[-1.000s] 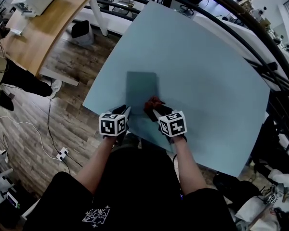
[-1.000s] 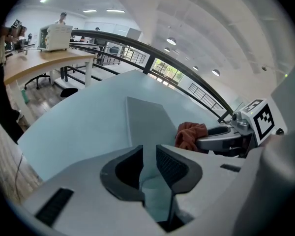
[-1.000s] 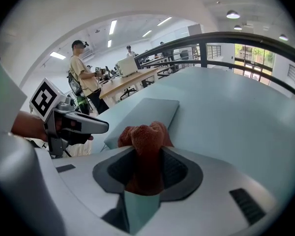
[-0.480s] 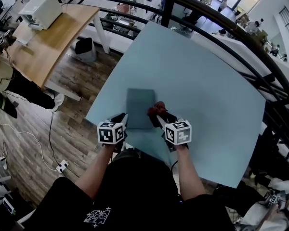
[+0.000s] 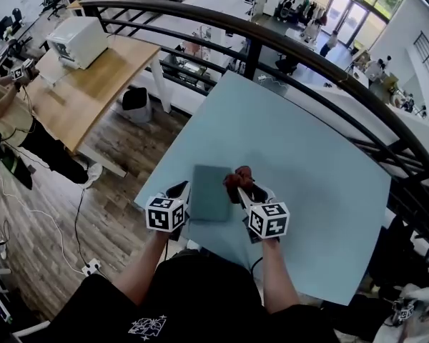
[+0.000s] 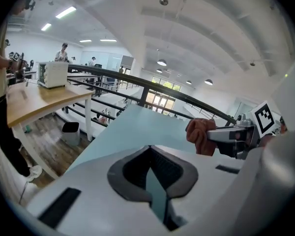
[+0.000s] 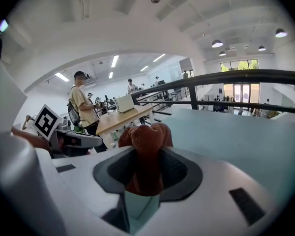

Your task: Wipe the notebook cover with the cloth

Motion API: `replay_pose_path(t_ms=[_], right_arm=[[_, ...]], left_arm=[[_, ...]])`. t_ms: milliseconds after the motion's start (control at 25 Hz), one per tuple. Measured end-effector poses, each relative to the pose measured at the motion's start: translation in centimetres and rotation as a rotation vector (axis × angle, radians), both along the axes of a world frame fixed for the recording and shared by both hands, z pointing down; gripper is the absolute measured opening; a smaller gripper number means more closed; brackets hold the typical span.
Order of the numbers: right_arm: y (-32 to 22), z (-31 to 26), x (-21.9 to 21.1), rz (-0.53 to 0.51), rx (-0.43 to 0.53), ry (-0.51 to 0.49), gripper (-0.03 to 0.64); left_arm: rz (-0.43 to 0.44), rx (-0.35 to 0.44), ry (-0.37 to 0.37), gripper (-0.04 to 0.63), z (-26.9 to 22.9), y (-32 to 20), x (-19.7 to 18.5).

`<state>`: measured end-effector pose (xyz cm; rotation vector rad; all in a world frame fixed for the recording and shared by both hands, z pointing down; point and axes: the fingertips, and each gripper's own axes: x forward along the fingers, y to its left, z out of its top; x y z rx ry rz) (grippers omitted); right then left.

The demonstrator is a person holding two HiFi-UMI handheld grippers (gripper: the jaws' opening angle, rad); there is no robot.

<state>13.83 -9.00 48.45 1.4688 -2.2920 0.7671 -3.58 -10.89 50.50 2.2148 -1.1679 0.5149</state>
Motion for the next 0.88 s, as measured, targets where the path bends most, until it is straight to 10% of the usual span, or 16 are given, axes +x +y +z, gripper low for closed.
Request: replay_pose_path(t_ms=[880], right_arm=[[-1.2, -13.3, 2.9, 0.09, 0.347, 0.012, 0.132]], left_arm=[[0.028, 0.401, 0.045, 0.009, -15.0, -3.6, 2.1]])
